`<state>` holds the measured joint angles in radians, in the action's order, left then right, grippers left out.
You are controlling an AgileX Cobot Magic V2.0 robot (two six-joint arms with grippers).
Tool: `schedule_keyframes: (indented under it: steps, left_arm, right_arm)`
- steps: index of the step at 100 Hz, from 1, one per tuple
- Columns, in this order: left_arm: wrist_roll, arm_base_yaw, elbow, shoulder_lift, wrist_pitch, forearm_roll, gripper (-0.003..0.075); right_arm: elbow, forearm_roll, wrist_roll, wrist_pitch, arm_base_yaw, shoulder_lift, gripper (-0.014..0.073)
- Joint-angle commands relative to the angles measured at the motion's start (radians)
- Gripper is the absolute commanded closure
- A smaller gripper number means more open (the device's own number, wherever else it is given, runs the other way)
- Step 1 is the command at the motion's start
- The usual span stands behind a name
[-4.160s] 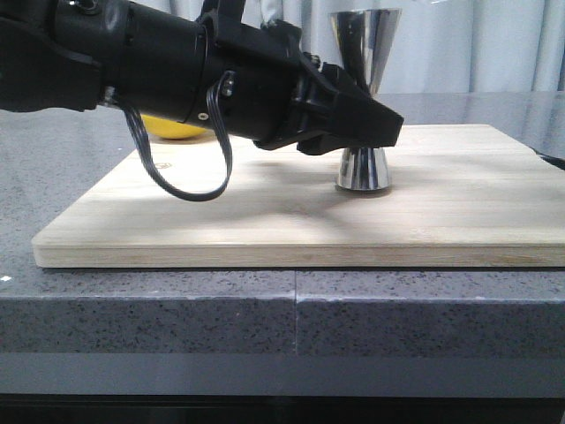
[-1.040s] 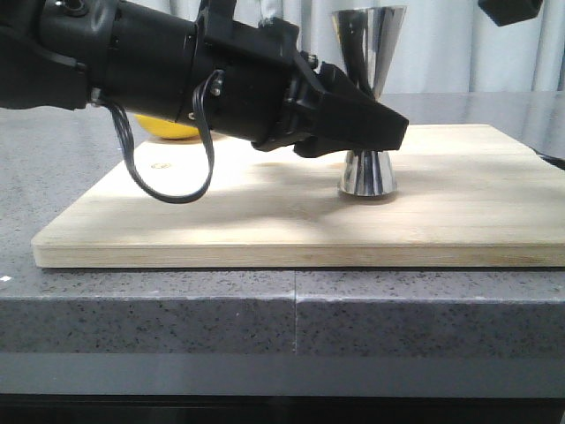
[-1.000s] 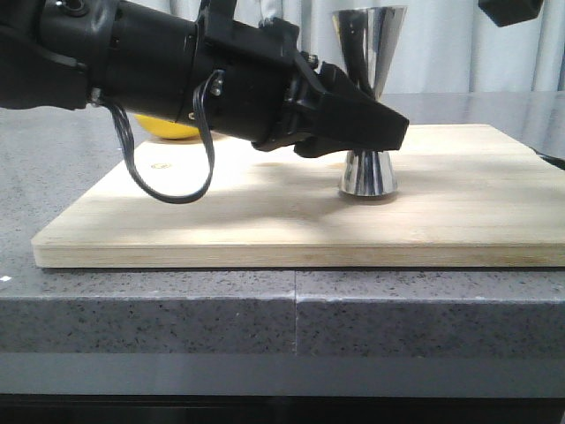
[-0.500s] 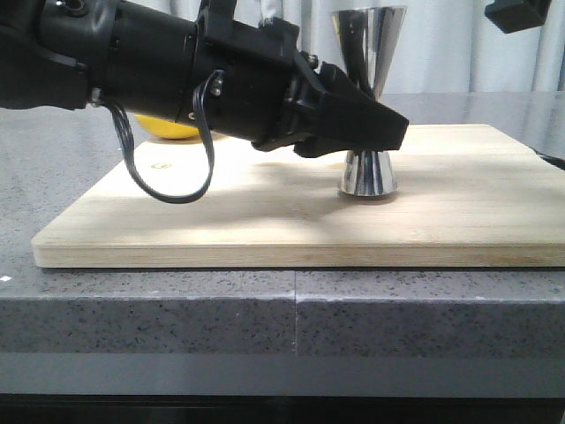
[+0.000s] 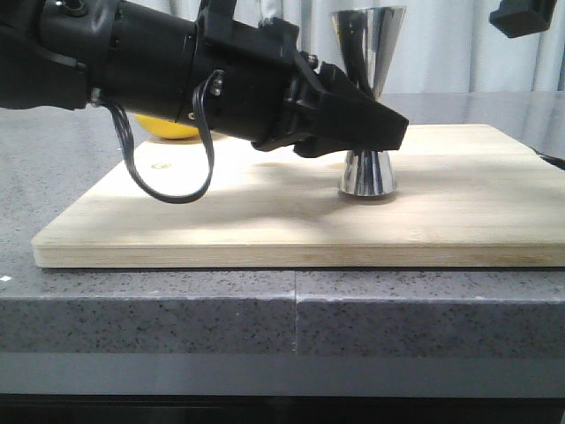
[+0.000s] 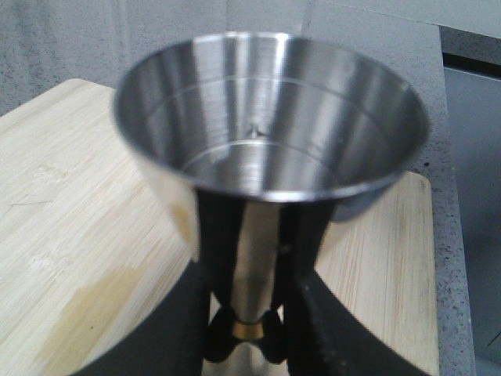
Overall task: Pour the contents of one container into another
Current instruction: 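Tilt the beaker with the right gripper over the jigger cup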
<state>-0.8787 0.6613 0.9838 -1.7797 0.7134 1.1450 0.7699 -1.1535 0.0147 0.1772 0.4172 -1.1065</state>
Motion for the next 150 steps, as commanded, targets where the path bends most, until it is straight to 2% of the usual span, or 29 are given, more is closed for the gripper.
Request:
schedule_keyframes:
  steps: [1, 150]
  left_arm:
    - [-0.009, 0.000, 0.031, 0.055, 0.053, -0.049, 0.0741]
    - [-0.009, 0.000, 0.031, 0.055, 0.063, -0.046, 0.0741]
  right_arm:
    - [0.041, -0.007, 0.005, 0.033, -0.001, 0.025, 0.0291]
    - [0.041, -0.144, 0.005, -0.008, -0.001, 0.025, 0.0291]
